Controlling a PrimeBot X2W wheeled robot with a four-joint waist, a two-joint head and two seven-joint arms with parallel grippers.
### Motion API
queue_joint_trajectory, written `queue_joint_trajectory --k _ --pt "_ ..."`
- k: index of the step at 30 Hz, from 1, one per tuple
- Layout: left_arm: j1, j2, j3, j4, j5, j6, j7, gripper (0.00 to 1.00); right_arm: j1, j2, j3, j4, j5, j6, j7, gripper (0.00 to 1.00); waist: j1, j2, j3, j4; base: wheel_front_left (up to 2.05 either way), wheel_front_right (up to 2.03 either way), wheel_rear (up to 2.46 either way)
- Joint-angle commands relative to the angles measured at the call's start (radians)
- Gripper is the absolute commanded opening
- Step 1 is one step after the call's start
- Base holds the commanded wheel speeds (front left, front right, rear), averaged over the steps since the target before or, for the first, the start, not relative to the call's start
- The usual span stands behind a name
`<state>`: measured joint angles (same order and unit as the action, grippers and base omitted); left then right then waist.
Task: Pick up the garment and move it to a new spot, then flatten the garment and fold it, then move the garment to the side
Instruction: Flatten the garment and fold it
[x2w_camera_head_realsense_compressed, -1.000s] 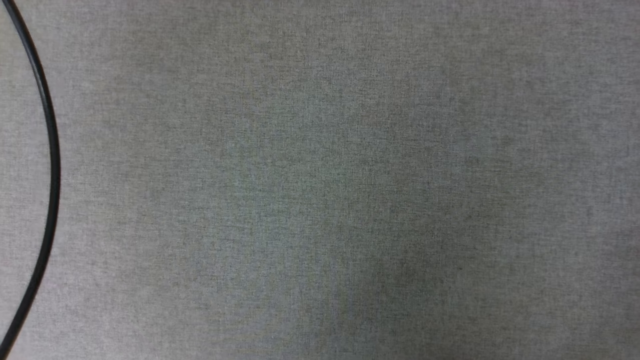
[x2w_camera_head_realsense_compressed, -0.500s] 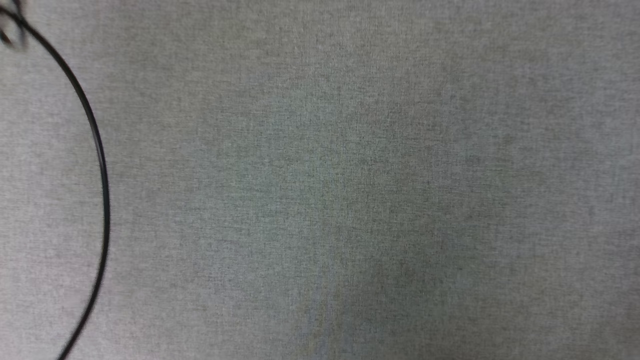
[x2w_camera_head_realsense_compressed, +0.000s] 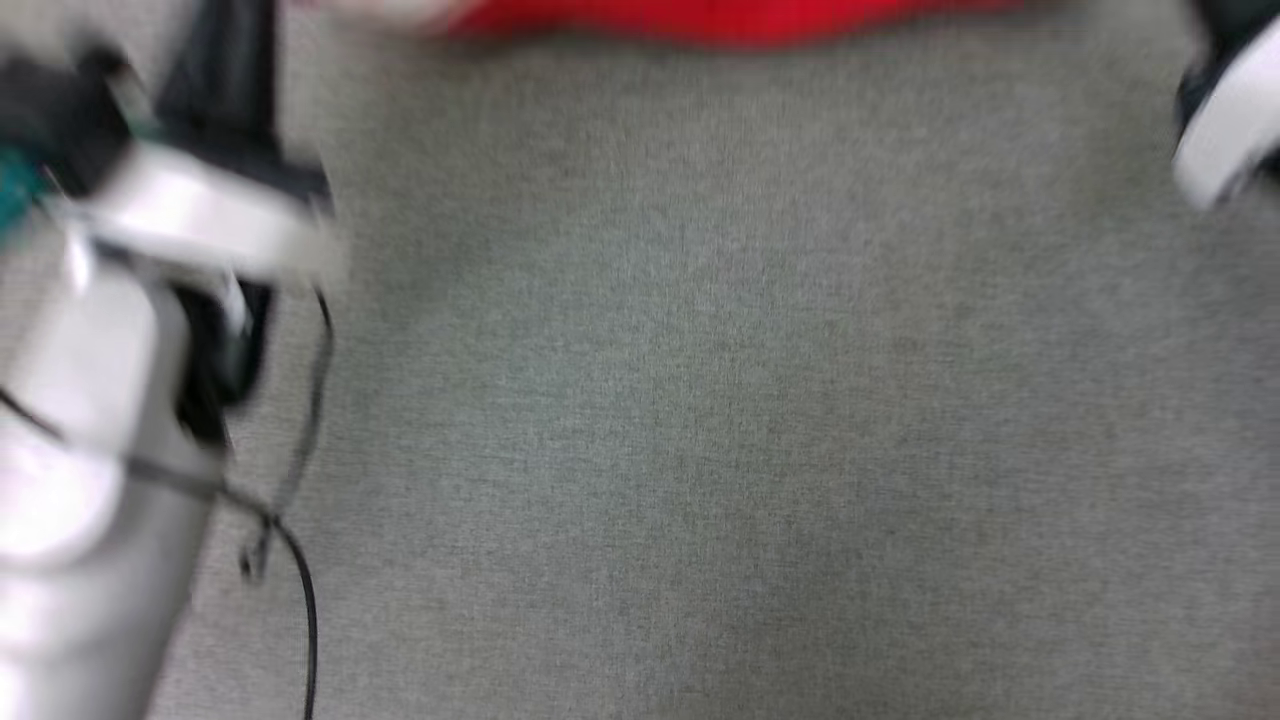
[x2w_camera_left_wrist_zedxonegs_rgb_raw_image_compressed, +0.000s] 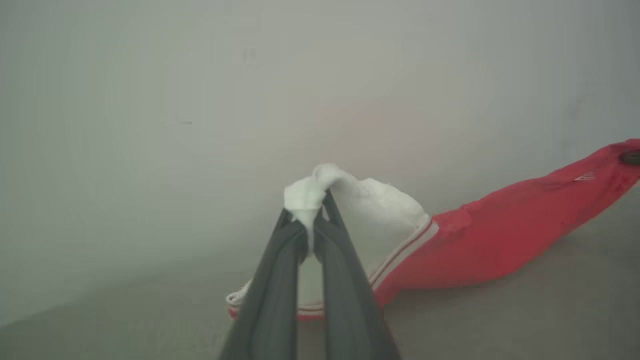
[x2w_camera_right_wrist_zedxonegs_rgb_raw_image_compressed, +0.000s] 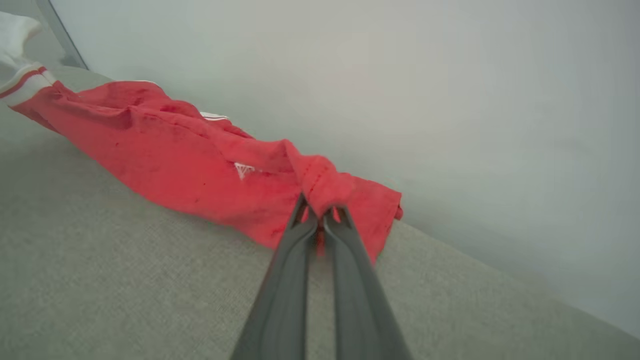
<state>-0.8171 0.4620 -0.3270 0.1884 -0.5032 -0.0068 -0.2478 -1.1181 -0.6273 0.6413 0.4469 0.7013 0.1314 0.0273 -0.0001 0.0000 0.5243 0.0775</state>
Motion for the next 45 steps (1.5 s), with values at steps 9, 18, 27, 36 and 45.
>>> queue_joint_trajectory --k 9,18,27,36,45 --pt "0.437 0.022 -0.020 -0.132 -0.056 0.080 0.023 0.00 0.360 -0.024 -0.014 -0.082 0.027 -0.001 0.018 0.00 0.0001 0.0000 -0.193 -0.010 0.00 0.00 0.00" --pt "0.738 -0.004 -0.032 -0.170 -0.138 0.125 0.028 0.00 0.667 -0.023 -0.064 -0.119 0.048 -0.001 0.037 0.00 0.0001 0.0000 -0.348 0.000 0.00 0.00 0.00" --pt "0.975 -0.006 -0.052 -0.209 -0.211 0.152 0.058 0.00 0.928 -0.011 -0.145 -0.166 0.048 -0.001 0.049 0.00 0.0001 0.0000 -0.462 0.004 0.00 0.00 0.00" --pt "1.134 0.007 -0.084 -0.270 -0.275 0.156 0.119 0.00 1.173 -0.002 -0.249 -0.241 0.021 -0.001 0.083 0.00 0.0001 0.0000 -0.512 0.017 0.00 0.00 0.00" --pt "1.151 0.025 -0.082 -0.294 -0.280 0.157 0.126 0.00 1.296 0.033 -0.359 -0.330 -0.021 -0.001 0.145 0.00 0.0001 0.0000 -0.522 0.026 0.00 0.00 0.00"
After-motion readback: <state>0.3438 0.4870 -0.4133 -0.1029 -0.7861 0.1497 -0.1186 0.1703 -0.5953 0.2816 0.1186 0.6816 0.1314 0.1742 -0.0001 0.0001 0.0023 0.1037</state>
